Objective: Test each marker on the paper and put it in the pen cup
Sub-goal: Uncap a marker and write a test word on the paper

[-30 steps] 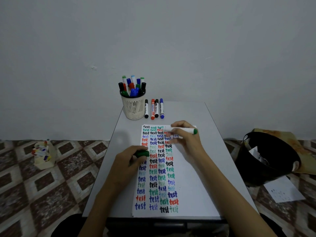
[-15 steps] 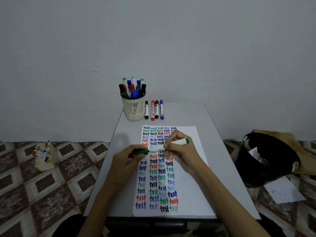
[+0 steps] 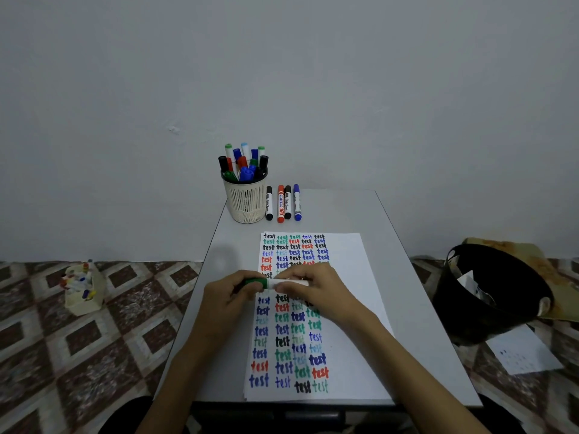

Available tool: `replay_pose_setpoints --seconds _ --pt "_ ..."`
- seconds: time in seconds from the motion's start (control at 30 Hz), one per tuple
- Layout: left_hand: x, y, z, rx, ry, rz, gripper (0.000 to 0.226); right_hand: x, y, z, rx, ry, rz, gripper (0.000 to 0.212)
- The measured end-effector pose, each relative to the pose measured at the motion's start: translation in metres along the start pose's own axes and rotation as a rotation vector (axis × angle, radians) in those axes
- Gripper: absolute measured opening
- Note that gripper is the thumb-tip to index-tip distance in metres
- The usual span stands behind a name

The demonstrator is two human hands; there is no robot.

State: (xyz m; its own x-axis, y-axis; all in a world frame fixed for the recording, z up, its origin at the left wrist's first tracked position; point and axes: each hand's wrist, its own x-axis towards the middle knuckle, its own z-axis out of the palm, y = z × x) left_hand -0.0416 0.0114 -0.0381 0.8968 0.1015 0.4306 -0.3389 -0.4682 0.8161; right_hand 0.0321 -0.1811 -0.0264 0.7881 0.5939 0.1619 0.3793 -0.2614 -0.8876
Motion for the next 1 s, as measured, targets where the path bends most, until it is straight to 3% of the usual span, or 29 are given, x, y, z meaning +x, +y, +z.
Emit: replay_pose_setpoints --seconds 0.27,0.5,0.57,0.63,0.7,0.77,0.87,1.0 --pt "0.005 0.000 0.000 0.073 0.034 0.104 0.023 0.008 -0.006 -0.005 0.109 -0.115 0.048 0.018" --pt "0.004 -0.002 0.005 0.070 0.082 0.045 0.031 0.039 -0.027 -0.025 -0.445 -0.276 -0.056 0.019" --pt "0.003 0.000 0.008 0.137 0.022 -0.003 0.048 0.056 -0.035 -0.030 -0.581 -0.286 -0.047 0.016" --pt "0.002 -0.003 0.012 0.215 -0.026 -0.059 0.073 0.077 -0.046 -0.039 -0.652 -0.179 -0.056 0.016" --pt "0.003 -0.007 0.015 0.370 -0.064 -0.079 0.078 0.099 -0.061 -0.050 -0.571 0.034 -0.089 0.022" --pt "0.003 -0.009 0.018 0.562 -0.129 -0.072 0.077 0.123 -0.077 -0.058 -0.412 0.257 -0.159 0.041" --pt "0.004 -0.016 0.021 0.669 -0.180 -0.091 0.090 0.158 -0.103 -0.058 -0.218 0.460 -0.340 0.068" --pt "0.005 -0.014 0.020 0.679 -0.191 -0.121 0.081 0.196 -0.123 -0.044 -0.148 0.615 -0.459 0.057"
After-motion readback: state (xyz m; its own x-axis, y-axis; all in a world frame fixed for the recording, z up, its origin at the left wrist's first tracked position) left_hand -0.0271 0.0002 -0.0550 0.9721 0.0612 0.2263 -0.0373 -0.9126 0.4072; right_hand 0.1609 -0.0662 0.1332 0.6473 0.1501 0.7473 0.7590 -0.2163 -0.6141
